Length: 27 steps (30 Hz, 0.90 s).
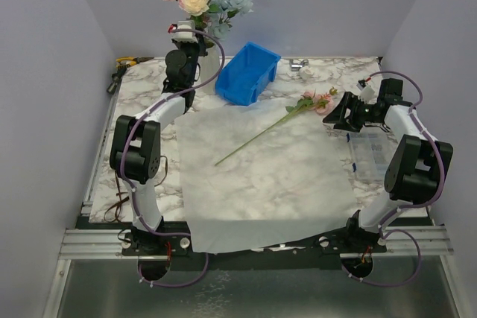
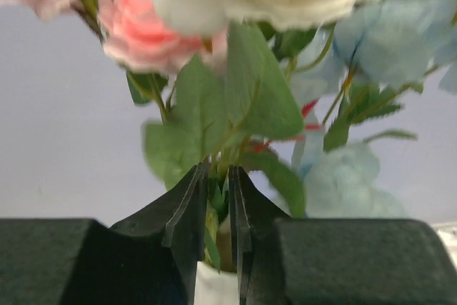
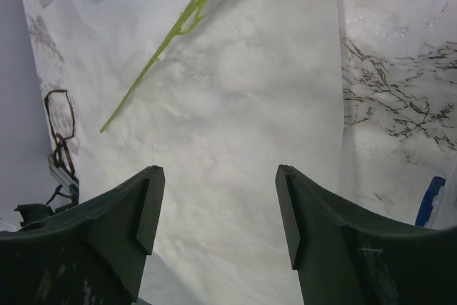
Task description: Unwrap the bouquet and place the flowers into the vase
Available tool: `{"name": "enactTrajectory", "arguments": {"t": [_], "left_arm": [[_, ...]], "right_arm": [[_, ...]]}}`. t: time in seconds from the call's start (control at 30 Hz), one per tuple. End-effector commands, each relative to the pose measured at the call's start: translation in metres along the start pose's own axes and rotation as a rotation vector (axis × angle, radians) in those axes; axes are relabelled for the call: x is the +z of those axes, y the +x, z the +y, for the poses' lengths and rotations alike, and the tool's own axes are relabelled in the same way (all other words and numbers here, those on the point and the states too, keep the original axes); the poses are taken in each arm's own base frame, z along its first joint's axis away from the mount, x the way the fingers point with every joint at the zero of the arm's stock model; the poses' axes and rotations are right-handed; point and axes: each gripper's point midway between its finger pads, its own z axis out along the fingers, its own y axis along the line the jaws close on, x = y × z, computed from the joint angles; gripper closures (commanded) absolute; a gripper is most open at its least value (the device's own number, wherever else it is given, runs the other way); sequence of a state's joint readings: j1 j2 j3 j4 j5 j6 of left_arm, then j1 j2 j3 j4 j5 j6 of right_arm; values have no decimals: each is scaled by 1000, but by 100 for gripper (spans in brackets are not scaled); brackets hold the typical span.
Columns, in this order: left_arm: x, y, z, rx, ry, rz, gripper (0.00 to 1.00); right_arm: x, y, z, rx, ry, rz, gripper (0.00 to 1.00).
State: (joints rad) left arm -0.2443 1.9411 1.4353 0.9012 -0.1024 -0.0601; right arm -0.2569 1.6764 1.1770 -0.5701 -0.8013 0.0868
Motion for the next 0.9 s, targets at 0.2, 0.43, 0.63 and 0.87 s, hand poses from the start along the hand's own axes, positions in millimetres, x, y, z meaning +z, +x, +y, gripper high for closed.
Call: {"name": "enactTrajectory", "arguments": {"t": [0.2,0.43,0.63,0.87], "left_arm": [[-65,-18,-7,9,45,93,46],[-121,-38,-18,42,117,139,35],[-182,-5,-58,66,410,436,32],[-226,51,-116,-7,652,895,26]], "right_arm": [[0,-4,-2,-8,1,-18,25],[1,-12,1,-9,-16,-41,26],[2,-19,3,-3,-31,-50,26],[5,-15,0,2,-24,-42,26]]}}
